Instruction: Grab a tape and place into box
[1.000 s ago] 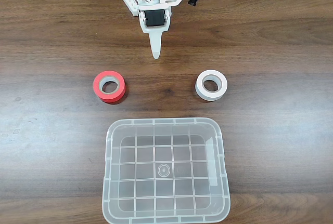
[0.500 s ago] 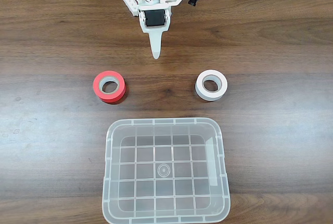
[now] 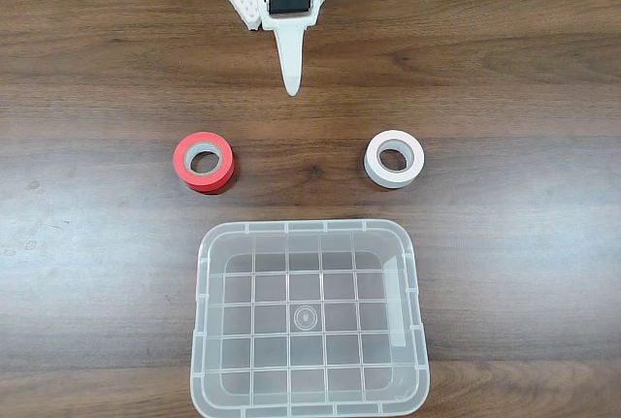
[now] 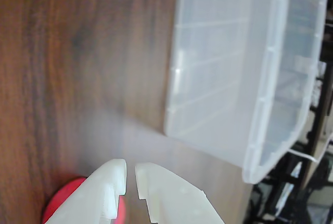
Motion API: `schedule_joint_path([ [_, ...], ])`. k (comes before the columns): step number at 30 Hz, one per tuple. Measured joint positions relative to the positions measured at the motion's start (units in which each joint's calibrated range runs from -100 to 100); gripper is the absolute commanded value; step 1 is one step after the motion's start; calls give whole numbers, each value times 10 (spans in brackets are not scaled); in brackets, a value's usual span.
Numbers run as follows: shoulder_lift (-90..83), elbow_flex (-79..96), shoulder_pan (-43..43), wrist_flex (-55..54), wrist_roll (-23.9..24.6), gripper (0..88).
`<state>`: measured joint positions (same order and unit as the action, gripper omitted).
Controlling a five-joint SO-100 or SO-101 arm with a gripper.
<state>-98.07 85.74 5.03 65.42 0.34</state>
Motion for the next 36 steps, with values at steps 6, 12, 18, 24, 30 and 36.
schedule_joint_path([
  [6,78,-51,0,0,0,12],
  [12,278,-167,0,0,0,12],
  [18,524,-306,0,15,-8,12],
  [24,673,-410,52,42,-60,13],
  [30,704,-444,139,42,-71,13],
  [36,737,-446,184,-3,-75,13],
])
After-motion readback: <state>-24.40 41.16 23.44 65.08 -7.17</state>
